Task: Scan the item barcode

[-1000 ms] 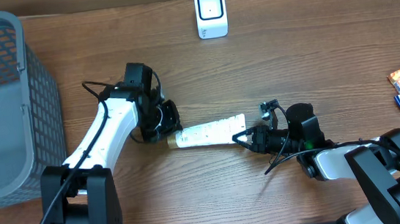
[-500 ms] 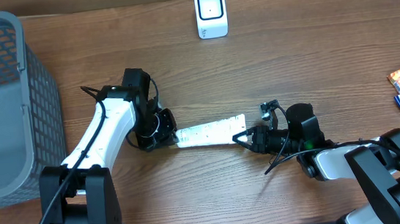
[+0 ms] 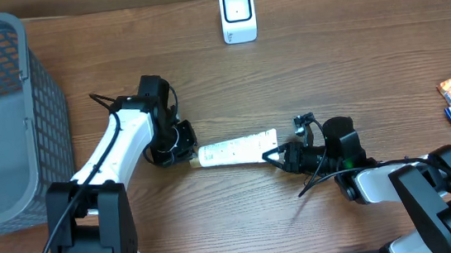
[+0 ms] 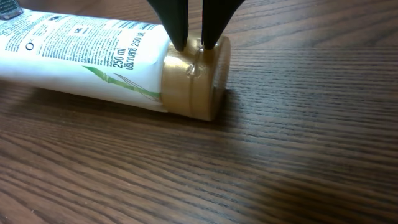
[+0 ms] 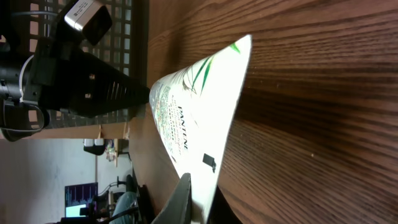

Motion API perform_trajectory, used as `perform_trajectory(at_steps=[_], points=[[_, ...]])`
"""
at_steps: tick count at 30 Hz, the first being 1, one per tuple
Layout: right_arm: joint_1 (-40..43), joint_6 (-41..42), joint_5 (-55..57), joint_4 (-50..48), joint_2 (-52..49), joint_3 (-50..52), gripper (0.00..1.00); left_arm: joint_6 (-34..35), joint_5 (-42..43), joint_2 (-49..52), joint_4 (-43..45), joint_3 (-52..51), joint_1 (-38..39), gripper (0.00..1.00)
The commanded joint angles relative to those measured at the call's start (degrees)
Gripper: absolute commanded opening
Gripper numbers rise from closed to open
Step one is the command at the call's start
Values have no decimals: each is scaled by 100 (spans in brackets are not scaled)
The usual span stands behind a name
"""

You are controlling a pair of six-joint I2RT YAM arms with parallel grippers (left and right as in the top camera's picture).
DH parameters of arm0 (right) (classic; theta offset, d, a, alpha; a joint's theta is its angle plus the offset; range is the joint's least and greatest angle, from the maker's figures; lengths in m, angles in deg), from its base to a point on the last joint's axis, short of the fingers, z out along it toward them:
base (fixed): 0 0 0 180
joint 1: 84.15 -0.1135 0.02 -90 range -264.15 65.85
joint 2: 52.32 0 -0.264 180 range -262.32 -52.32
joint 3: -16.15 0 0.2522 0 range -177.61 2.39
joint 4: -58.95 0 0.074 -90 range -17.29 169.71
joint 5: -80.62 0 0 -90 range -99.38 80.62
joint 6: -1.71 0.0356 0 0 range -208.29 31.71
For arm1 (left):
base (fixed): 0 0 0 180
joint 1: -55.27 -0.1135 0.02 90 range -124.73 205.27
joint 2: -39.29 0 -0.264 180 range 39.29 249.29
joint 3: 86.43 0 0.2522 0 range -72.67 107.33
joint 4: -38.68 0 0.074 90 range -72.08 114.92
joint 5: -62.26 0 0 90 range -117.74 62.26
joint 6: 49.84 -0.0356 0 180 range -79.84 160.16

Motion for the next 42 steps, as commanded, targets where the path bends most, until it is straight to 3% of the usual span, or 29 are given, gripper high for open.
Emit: perform_trajectory(at_steps=[1, 5, 8, 9, 11, 20, 31, 37, 42], points=[[26, -105, -42, -44, 127, -15, 4, -90, -79, 369, 28, -39, -7, 4], [28, -103, -76, -72, 127, -15, 8, -92, -79, 586, 28, -39, -2, 4], [28, 15, -68, -66, 127, -15, 46, -94, -81, 592, 46, -39, -2, 4], [26, 79, -42, -61, 127, -15, 67, -94, -81, 592, 46, -39, -2, 4], [26, 339, 212, 35, 127, -15, 95, -116, -83, 592, 50, -39, -2, 4], [-81, 1611, 1414, 544, 120, -15, 99, -138, -83, 592, 52, -39, 0, 4], [-1392, 2839, 2986, 688, 109, -15, 99, -138, -85, 592, 59, -39, -2, 4], [-1786, 3659, 4048, 951, 83, -15, 88, -138, -85, 592, 70, -39, -2, 4], [-1786, 3871, 4341, 817, -87, -15, 87, -138, -85, 592, 68, -39, 0, 4]])
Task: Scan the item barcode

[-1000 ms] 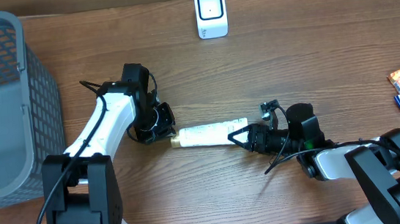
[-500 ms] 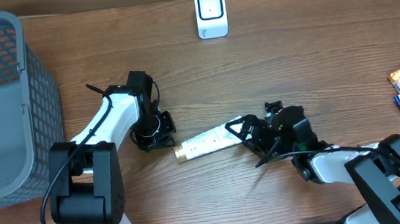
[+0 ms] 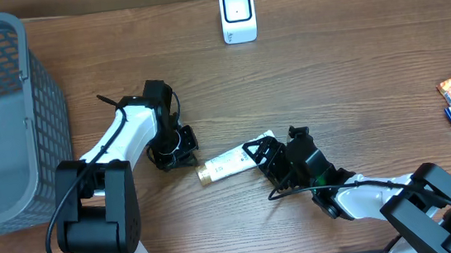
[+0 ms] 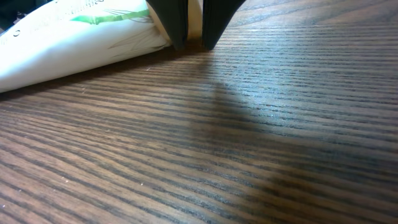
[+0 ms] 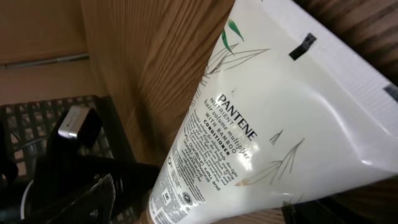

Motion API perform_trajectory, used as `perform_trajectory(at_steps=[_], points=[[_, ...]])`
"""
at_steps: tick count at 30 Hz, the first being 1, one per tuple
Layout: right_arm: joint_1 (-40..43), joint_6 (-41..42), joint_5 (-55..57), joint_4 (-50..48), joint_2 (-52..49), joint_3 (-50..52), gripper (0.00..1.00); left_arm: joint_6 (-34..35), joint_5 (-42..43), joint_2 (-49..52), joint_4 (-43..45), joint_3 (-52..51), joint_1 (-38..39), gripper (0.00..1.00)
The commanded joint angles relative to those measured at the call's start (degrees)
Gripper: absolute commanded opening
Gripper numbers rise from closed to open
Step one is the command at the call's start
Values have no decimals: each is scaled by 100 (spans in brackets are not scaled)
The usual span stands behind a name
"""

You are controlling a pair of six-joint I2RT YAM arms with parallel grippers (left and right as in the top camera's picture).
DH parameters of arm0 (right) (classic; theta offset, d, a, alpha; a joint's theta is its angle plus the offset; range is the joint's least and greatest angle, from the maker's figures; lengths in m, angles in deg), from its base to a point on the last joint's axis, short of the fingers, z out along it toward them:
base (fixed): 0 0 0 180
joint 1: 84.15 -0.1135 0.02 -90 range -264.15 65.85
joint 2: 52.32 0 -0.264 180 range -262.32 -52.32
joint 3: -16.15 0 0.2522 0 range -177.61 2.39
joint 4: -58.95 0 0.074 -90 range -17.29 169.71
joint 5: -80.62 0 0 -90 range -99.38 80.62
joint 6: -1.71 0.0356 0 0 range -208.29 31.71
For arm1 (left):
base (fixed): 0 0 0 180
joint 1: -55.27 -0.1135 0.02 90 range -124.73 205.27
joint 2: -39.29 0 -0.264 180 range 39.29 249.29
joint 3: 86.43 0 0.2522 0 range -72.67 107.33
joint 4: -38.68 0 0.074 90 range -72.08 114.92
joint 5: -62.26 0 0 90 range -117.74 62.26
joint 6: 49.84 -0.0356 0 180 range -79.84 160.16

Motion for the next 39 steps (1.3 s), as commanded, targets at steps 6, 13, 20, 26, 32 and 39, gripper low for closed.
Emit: perform_trajectory(at_steps=[6, 13, 20, 26, 32, 39], points=[[9, 520, 756, -326, -750, 164, 92, -116, -76, 28, -13, -15, 31, 4], [9, 256, 540, -505, -1185, -160, 49, -136, -79, 28, -44, -15, 28, 4], [9, -74, 568, -468, -1217, -243, 4, -201, -105, 28, -57, -15, 28, 4], [9, -463, 452, -621, -1217, -243, 4, -247, -129, 28, -42, -15, 28, 4], [17, -684, -79, -678, -1217, -243, 34, -282, -111, 15, -35, -2, 28, 4], [487, -684, -1034, -372, -1217, -238, 19, -1172, 1217, 11, 24, 195, 33, 4]])
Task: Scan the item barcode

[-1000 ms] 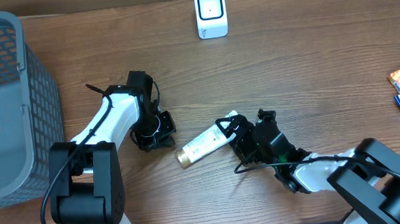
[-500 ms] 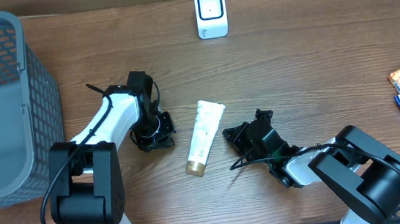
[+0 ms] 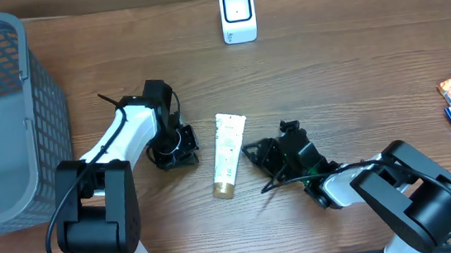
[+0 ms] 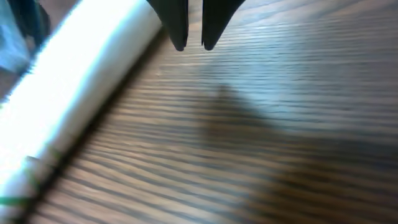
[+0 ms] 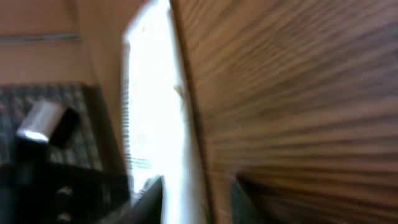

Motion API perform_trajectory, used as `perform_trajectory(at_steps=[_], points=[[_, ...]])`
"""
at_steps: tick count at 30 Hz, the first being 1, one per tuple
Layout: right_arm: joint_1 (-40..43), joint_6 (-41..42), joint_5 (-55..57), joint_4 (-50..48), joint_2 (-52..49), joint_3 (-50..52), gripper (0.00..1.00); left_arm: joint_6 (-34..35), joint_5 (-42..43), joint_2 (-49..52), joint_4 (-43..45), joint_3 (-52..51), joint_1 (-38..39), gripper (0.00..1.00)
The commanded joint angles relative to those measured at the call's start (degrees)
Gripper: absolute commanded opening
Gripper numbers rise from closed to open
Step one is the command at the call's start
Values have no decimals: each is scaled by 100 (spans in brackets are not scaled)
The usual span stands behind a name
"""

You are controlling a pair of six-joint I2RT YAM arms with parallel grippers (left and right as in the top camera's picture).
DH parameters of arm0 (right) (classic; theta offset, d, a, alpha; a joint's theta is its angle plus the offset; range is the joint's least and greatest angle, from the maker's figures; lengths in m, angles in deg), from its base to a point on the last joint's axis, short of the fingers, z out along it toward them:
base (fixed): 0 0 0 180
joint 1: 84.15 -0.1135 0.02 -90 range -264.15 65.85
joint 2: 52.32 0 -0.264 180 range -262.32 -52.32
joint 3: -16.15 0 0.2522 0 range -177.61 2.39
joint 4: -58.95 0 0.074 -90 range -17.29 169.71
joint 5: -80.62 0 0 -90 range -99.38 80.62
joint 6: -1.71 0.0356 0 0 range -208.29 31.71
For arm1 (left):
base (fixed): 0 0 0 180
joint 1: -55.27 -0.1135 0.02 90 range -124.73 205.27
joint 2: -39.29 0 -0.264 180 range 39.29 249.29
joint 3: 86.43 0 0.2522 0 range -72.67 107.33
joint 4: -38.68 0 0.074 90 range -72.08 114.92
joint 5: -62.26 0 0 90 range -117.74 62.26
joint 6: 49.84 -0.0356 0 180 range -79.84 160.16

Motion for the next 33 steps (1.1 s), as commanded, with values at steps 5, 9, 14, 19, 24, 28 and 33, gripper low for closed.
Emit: perform_trajectory(at_steps=[5, 9, 14, 19, 24, 28, 33], points=[[756, -216, -979, 227, -190, 157, 88, -1038, 1622, 4, -289, 179, 39, 4], [1285, -487, -1703, 232, -190, 157, 100, -706, 1351, -96, -761, 278, 28, 4], [1786, -828, -2260, 258, -184, 157, 98, -496, 1311, -654, -1043, 507, 44, 4], [2240, -826, -2387, 660, -184, 157, 87, -428, 1755, -1305, -1152, 579, 306, 4], [2800, -1200, -2855, 1185, -184, 157, 88, -61, 1698, -1449, -992, 549, 968, 4], [3287, -1921, -3104, 1561, -184, 157, 92, 136, 1165, -1434, -684, 372, 1491, 4], [3956, -2656, -3646, 2024, -184, 157, 94, 538, -289, -1434, -640, 190, 2240, 4]])
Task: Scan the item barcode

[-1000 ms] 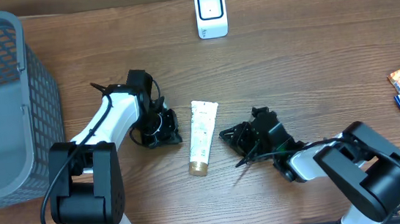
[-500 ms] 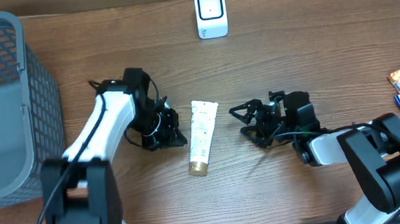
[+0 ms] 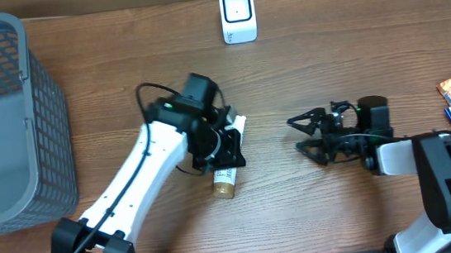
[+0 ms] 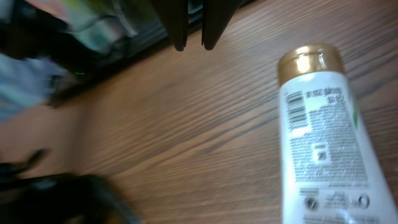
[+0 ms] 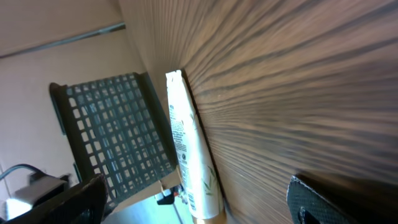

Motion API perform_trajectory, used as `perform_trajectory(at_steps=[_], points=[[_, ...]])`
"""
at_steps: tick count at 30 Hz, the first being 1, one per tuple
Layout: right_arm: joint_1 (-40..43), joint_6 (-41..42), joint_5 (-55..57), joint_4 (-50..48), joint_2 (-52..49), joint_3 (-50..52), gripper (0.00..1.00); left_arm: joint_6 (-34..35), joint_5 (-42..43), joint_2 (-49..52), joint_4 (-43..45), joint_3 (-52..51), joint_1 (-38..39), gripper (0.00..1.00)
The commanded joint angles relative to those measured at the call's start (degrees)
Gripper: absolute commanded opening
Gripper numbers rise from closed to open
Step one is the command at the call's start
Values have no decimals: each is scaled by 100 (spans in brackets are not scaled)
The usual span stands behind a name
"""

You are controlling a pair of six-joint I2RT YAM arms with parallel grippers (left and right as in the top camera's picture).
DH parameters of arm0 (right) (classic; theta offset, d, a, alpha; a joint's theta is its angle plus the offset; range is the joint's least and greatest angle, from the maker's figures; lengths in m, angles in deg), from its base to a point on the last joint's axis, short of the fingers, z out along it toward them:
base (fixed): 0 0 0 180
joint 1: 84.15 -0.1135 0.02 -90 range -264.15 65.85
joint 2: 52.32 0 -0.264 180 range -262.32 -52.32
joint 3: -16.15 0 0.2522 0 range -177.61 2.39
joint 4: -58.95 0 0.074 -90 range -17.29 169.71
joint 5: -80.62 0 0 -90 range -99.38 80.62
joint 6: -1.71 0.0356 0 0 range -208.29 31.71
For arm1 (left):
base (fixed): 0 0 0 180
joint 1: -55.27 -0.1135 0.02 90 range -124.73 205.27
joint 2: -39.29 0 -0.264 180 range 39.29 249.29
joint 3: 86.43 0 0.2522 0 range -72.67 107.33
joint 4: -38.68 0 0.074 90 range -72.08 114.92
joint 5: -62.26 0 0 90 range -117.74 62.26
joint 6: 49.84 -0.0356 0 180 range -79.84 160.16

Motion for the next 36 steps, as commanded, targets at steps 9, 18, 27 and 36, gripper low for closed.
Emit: perform_trajectory(at_steps=[9, 18, 27, 36], points=[[546, -833, 367, 713, -332, 297, 94, 800, -1451, 37, 763, -1207, 824, 4], [546, -835, 330, 708, -332, 297, 93, 955, -2225, 35, 833, -1711, 817, 4], [304, -826, 317, 686, -332, 297, 96, 953, -3001, 35, 763, -1707, 562, 4], [-640, 44, 391, -22, -332, 295, 100, 841, -3027, 35, 1095, -1707, -79, 4]])
